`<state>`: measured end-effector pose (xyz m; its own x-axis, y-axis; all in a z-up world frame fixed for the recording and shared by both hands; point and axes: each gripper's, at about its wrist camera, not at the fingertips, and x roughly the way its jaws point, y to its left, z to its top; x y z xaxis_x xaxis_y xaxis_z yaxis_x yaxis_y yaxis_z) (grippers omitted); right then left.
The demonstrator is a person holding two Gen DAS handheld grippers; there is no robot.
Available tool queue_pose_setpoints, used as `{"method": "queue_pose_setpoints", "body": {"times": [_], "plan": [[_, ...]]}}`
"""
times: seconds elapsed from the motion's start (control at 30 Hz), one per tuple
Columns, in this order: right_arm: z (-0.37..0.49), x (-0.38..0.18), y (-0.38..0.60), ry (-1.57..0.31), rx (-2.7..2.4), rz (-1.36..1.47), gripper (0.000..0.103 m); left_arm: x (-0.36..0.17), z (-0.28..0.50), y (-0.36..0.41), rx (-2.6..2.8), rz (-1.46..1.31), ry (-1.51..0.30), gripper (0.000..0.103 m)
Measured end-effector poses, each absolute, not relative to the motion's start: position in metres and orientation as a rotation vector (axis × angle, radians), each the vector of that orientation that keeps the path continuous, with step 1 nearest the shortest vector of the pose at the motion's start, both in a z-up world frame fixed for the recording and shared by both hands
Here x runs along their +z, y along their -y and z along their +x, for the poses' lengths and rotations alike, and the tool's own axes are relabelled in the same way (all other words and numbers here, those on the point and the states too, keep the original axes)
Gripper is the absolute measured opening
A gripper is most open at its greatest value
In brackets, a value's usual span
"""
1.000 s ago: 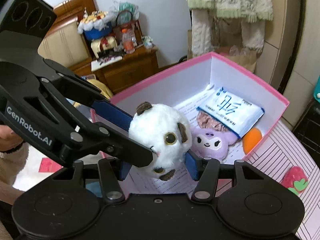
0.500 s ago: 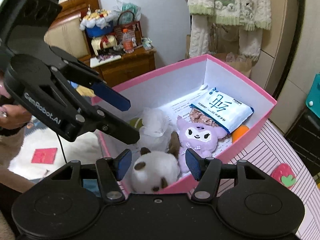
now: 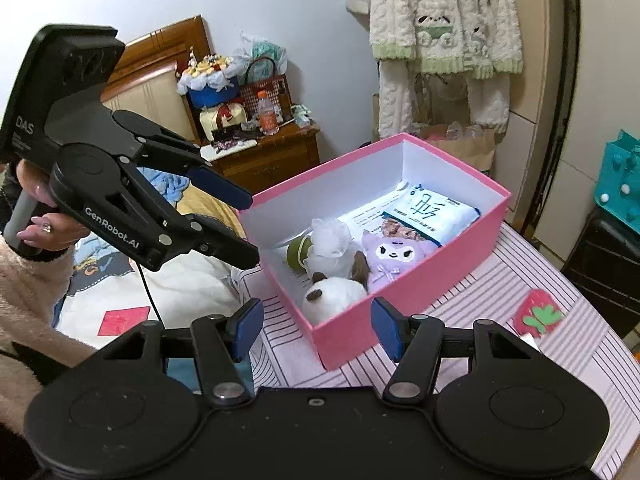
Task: Organize soft objects
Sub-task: 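Open both tools to drop the panda plush into the box, then move both tools toward the white tissue pack and pink strawberry puff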
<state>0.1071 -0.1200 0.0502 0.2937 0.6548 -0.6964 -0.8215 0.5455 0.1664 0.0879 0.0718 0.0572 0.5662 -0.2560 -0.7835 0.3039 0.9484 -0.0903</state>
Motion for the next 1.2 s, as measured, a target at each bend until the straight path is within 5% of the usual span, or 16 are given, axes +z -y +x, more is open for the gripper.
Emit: {"method": "queue_pose_setpoints", "body": {"times": [0.7,1.2], "plan": [[0.081,0.049,0.215,-0.759,0.841,-0.184,0.065,0.066,0.056,0.019,-0.482,0.188,-0.900,0.071],[0.118,0.013,0.254,-0.782,0.802,-0.158,0.066,0.012,0.100,0.073,-0.592,0.134,-0.942,0.071]]}}
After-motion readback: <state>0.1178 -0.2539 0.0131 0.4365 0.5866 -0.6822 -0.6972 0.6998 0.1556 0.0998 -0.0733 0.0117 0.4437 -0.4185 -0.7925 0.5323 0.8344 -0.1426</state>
